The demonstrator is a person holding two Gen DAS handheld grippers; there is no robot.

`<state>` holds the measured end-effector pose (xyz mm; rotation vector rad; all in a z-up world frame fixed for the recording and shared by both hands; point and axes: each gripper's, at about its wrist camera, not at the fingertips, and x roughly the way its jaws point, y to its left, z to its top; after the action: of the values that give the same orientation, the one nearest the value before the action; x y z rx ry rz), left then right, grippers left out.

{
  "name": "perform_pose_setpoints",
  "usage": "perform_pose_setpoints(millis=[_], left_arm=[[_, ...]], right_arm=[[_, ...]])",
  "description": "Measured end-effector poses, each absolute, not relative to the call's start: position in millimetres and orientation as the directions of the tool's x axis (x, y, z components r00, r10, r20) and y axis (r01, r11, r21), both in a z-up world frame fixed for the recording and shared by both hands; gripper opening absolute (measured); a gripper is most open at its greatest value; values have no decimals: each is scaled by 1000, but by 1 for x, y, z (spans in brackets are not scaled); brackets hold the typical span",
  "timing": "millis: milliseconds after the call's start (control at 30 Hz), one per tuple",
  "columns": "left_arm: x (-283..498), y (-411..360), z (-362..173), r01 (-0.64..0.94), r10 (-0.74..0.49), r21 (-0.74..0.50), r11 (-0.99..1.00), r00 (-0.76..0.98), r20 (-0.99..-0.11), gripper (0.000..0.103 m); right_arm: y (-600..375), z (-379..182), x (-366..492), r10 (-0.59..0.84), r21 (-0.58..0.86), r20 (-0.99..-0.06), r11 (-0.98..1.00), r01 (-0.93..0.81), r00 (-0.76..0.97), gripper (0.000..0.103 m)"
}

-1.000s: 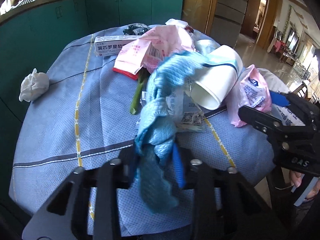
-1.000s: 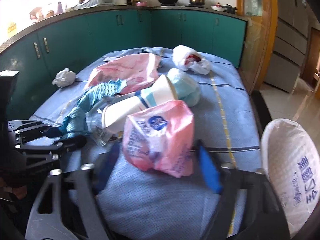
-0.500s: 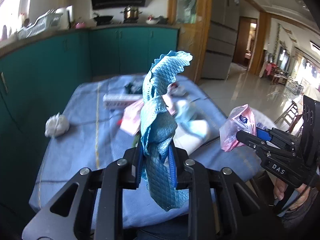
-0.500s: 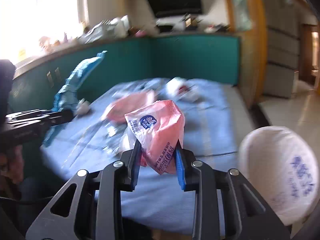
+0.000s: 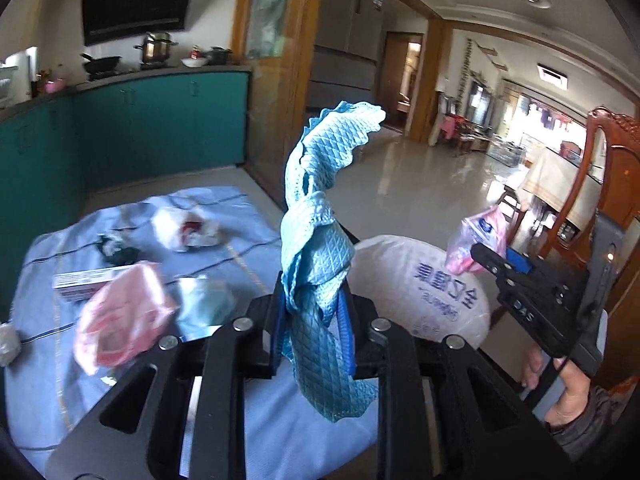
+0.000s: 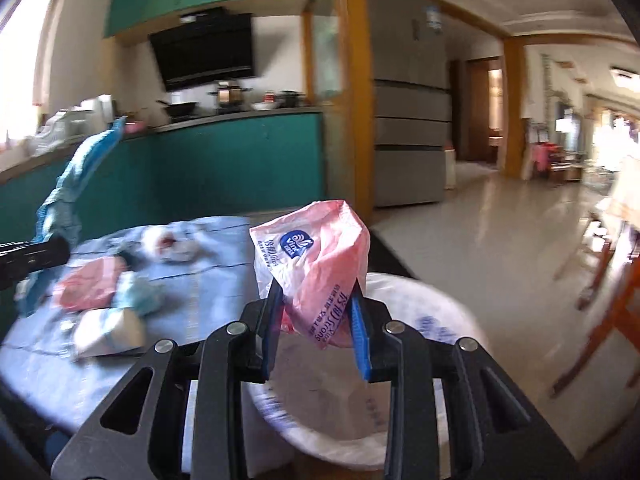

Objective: Collect trash
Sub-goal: 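Carry rag and pink bag to the bin and open both tools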

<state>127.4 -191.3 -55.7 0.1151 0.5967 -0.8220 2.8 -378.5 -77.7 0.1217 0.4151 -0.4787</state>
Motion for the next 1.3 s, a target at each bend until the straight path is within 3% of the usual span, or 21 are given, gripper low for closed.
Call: perform_pose_setpoints(millis=[133,367,633,933,967,1000,1067,1100,1300], left_arm=[[139,-235,-68,776,-703,-169,608,427,-569,24],[153,-241,-70,757,-715,-213,618,428,-553,24],[133,-260,-87,776,-751,-264,573,367,-549,24],[136,-338,-135,805,-749,-317,501,220,-624,25],[136,-344,-139,809,-744,-311,498,214,-633,32],[136,-347,-140,816,-742,-311,488,200,-640,50],[135,-345,-139,816,-737,-295,497,218,-639,67],[135,-340,-135,820,-736,-275,502,238,-634,67],[139,-254,-67,807,-730,-178,563,385,-564,74]], right_arm=[[-407,-85,9,-475,16,-437,845,534,764,31],[-451,-117,10,-488,101,-495,790,605,719,31],[-465,-127,-5,-588,33,-502,720,693,634,31],[-478,-167,10,-413,69,-643,807,587,645,32],[-479,-169,11,-399,77,-654,810,581,643,36],[-480,-172,11,-388,84,-662,812,578,641,43],[-478,-170,9,-391,85,-658,811,579,644,58],[-475,-166,7,-402,83,-643,810,581,652,64],[-447,-141,9,-448,36,-560,827,561,697,74]])
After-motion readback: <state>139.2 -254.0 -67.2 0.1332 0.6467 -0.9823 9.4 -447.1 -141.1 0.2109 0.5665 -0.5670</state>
